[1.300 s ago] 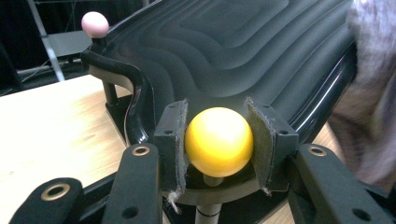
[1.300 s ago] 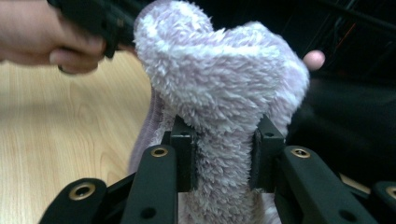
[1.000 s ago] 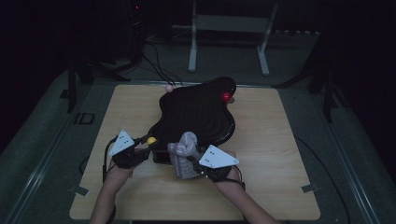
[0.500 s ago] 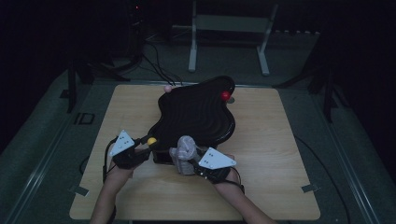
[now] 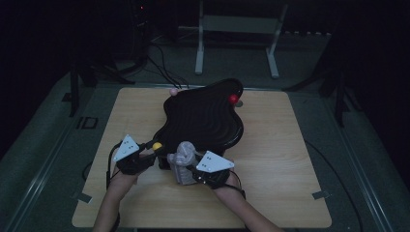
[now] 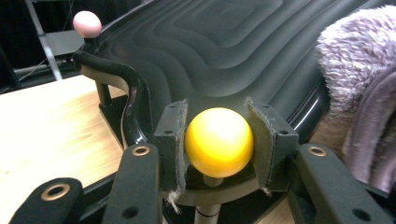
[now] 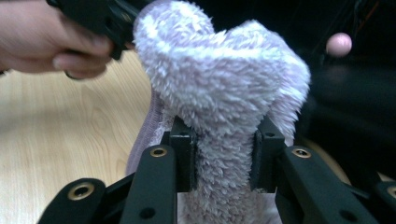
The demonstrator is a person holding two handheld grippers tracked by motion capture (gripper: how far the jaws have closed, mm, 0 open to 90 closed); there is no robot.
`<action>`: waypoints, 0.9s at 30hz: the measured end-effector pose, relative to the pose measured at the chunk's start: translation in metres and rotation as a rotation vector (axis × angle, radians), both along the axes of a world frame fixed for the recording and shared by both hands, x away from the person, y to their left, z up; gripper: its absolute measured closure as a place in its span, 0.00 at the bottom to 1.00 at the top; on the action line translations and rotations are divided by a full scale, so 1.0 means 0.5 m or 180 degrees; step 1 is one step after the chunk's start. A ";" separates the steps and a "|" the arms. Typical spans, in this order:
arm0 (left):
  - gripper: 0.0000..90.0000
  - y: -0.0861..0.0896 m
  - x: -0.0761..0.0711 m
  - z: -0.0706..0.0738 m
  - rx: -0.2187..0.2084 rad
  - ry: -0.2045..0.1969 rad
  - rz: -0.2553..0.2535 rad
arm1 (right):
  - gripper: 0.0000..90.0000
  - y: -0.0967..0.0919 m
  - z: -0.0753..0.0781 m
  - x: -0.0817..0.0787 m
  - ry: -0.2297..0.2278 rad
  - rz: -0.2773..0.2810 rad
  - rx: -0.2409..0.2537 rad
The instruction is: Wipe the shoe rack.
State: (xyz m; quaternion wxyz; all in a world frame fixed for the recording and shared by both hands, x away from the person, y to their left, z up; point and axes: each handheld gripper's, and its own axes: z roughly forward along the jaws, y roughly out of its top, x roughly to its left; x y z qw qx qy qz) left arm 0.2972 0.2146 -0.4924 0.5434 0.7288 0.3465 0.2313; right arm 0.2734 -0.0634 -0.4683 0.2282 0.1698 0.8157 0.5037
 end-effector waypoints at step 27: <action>0.66 0.000 0.000 0.001 0.0007 0.0017 -0.0007 | 0.76 0.068 -0.021 -0.003 -0.0102 0.0073 -0.0134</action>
